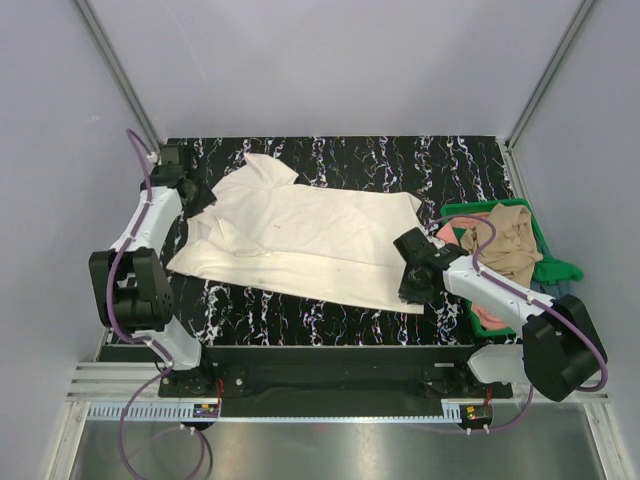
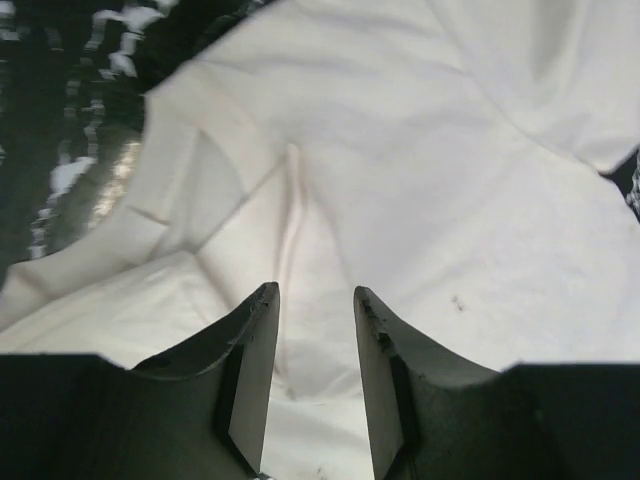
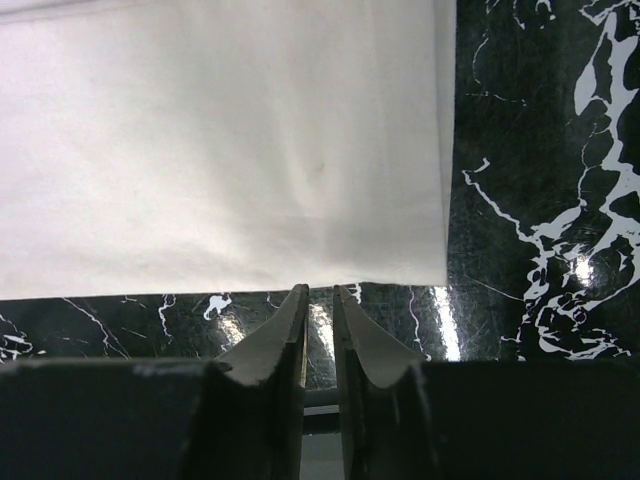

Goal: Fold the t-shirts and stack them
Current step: Fold the tshirt

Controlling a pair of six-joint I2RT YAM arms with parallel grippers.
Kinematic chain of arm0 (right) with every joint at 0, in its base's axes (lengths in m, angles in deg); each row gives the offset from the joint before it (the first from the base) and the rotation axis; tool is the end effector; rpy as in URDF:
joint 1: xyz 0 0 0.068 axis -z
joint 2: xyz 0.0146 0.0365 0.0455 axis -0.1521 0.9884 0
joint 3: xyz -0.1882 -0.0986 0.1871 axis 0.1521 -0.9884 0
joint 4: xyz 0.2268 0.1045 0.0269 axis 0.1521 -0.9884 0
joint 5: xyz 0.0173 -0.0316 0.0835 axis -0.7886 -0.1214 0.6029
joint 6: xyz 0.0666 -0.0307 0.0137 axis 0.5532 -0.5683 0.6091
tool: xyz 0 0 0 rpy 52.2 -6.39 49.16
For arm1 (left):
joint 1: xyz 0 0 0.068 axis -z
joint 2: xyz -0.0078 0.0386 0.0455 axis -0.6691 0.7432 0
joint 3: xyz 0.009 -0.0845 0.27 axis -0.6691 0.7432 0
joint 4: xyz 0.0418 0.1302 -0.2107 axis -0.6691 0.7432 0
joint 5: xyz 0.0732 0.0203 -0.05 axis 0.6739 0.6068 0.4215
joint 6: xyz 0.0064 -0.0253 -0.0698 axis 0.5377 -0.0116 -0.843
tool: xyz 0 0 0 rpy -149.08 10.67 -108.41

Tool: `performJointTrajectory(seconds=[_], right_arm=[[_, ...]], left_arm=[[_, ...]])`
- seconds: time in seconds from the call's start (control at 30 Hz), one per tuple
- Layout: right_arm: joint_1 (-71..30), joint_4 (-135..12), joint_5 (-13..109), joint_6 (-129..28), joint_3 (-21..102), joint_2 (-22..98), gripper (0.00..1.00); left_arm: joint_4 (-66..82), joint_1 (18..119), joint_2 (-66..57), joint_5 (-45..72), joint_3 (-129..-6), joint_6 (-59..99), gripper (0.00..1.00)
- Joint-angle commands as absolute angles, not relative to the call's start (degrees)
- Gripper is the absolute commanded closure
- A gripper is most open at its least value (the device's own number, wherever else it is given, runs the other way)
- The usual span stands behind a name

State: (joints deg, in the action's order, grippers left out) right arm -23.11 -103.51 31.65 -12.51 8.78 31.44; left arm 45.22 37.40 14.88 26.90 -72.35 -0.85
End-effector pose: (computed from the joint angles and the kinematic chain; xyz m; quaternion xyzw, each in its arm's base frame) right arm 0.1894 0.1066 0.1801 0.1240 0.9788 0.0324 0.1598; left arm 0.3632 0.0349 0.2650 -0.3137 0.8935 -0.0339 0.3196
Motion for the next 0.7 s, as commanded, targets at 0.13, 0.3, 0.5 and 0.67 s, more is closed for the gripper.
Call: performJointTrajectory(seconds=[0.13, 0.3, 0.5, 0.67], right_arm=[[-23.6, -101.0, 32.6, -15.0, 11.1, 29.8, 0.77], [-23.6, -100.1, 32.5, -15.7, 11.5, 29.9, 0.77], [-23.6, -99.8, 32.1, -16.9, 12.5, 31.7, 0.77], [-23.6, -99.1, 31.8, -16.1, 11.6, 31.3, 0.77]], left_arm=[[37.3, 39.5, 17.8, 18.3, -65.7, 1.5, 0.59], [36.1, 39.7, 20.8, 20.0, -63.6, 1.8, 0.60], [34.4, 40.1, 22.4, 21.4, -62.4, 2.3, 0.59], [32.3, 40.1, 24.4, 20.4, -63.0, 2.9, 0.58]])
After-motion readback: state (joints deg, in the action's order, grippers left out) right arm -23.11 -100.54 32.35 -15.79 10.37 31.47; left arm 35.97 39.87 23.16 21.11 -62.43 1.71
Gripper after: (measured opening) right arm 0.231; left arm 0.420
